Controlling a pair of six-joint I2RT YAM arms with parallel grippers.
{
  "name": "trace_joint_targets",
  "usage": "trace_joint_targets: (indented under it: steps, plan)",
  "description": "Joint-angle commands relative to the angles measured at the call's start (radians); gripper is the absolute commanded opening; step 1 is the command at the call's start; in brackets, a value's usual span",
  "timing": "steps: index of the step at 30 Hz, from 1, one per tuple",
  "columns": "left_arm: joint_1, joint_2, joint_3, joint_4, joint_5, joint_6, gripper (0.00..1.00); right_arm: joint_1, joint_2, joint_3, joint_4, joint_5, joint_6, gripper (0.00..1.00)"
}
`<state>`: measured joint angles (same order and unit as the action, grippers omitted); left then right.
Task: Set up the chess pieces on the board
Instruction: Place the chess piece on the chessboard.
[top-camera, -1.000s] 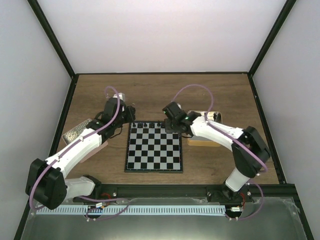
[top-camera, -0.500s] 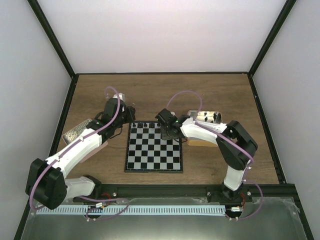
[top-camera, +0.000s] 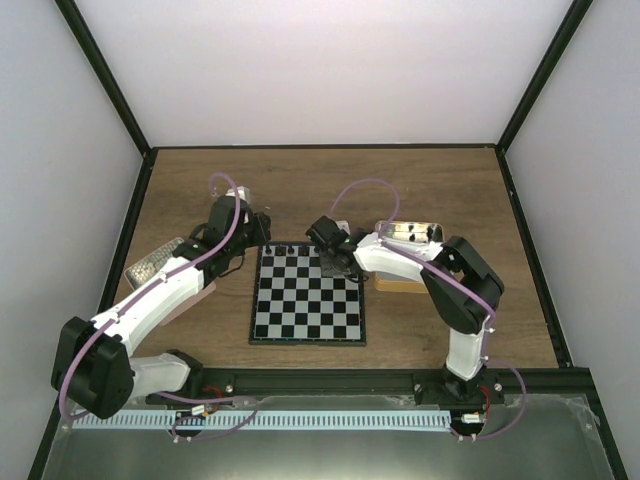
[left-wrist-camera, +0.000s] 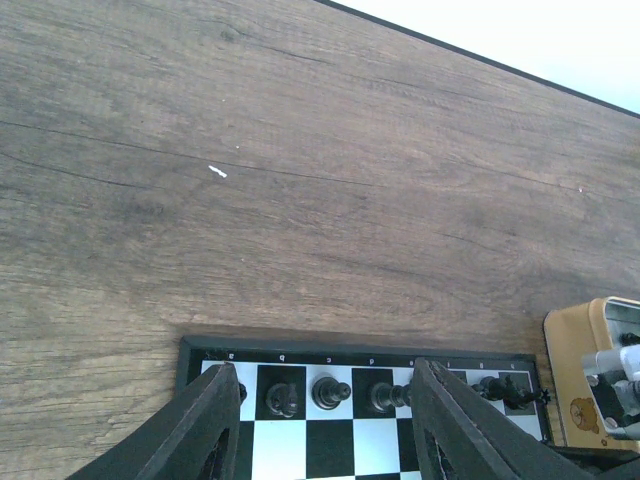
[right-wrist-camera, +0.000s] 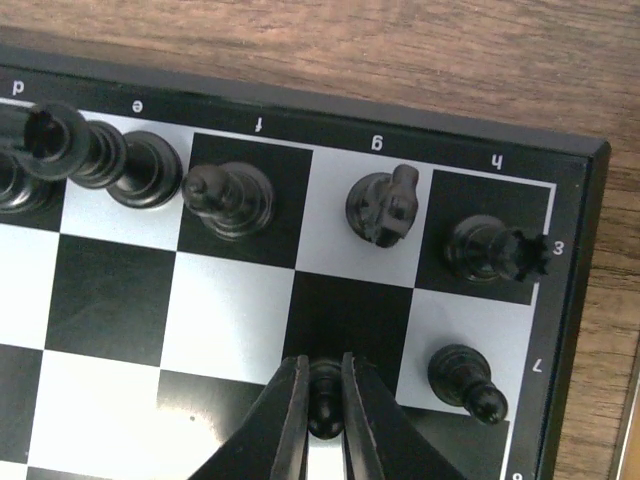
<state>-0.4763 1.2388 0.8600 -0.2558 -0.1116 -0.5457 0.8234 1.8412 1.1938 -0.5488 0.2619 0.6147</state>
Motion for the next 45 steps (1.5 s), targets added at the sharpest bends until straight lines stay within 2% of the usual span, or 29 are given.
trace_joint_targets:
  steps: [1,4,20,23,28,32,37,45]
  plan:
    - [0.005,0.004,-0.005,0.02,-0.007,0.008,0.5,0.002,0.036,0.041,-0.007,0.039,0.017,0.1]
    - [0.006,0.005,-0.004,0.021,-0.005,0.01,0.5,0.002,0.038,0.043,-0.002,0.039,0.022,0.12]
    - [0.005,0.007,-0.003,0.014,-0.002,0.015,0.49,0.0,0.041,0.08,-0.02,0.074,0.015,0.13]
    - [0.005,0.003,-0.003,0.013,-0.003,0.015,0.5,-0.001,0.02,0.092,-0.024,0.067,0.011,0.18]
    - [0.005,-0.013,-0.004,0.017,-0.007,0.011,0.49,-0.001,-0.051,0.106,-0.022,0.042,0.001,0.34]
    - [0.005,-0.021,-0.004,0.019,-0.014,0.011,0.5,-0.02,-0.136,0.097,-0.013,0.049,0.011,0.35]
    - [0.005,-0.032,-0.008,0.018,-0.02,0.007,0.5,-0.101,-0.248,0.019,0.001,0.116,0.062,0.35]
    - [0.005,-0.053,-0.006,0.016,-0.03,0.006,0.5,-0.37,-0.384,-0.161,0.028,0.11,0.089,0.35]
